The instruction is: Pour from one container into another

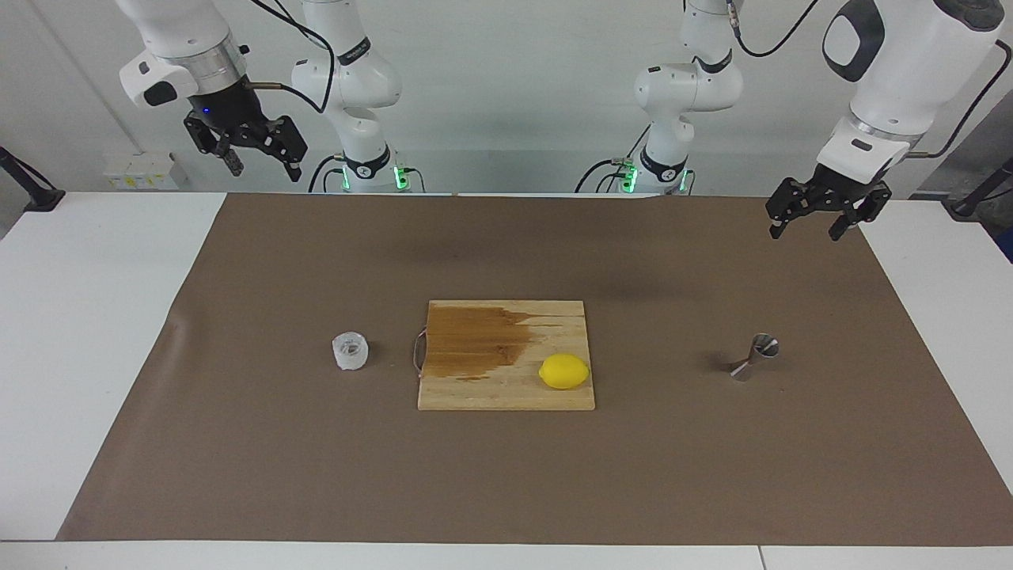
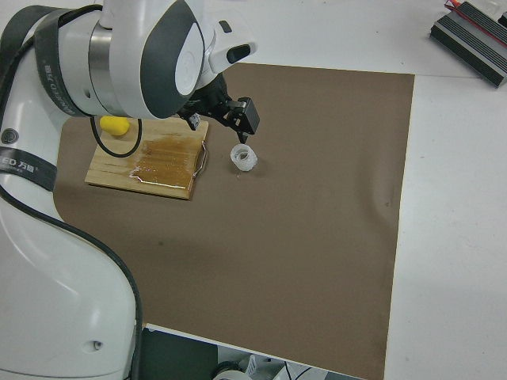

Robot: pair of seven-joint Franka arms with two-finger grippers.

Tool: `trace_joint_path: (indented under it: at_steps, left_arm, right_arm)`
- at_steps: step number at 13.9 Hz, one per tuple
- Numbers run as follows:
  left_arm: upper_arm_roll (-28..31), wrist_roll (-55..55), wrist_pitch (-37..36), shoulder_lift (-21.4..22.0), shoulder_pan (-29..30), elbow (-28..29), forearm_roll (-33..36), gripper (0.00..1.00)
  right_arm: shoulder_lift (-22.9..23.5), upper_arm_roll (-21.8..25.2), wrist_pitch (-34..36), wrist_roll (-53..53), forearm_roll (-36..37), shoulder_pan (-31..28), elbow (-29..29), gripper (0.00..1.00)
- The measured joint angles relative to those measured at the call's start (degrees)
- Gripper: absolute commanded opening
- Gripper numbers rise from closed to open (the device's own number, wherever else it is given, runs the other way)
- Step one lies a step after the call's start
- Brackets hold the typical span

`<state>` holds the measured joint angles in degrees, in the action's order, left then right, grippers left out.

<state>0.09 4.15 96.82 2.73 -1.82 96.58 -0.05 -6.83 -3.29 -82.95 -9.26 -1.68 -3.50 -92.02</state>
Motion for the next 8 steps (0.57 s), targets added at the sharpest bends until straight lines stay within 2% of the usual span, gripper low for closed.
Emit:
trace_joint_path:
  at_steps: [4, 6, 8]
  left_arm:
    - [0.11, -2.26, -0.40, -2.03, 1.01, -2.32, -1.05, 1.00]
    - [0.15, -6.90, -1.04, -5.32, 3.02, -5.44, -4.12, 1.00]
    - [0.22, -11.84, -2.78, -10.46, 4.51, -10.80, -6.26, 1.00]
  right_arm:
    - [0.00, 0.00, 0.00, 0.00, 0.00, 0.00, 0.00, 1.00]
    - [0.00, 0.00, 0.00, 0.00, 0.00, 0.00, 0.00, 1.00]
    - [0.00, 0.00, 0.00, 0.00, 0.00, 0.00, 0.00, 1.00]
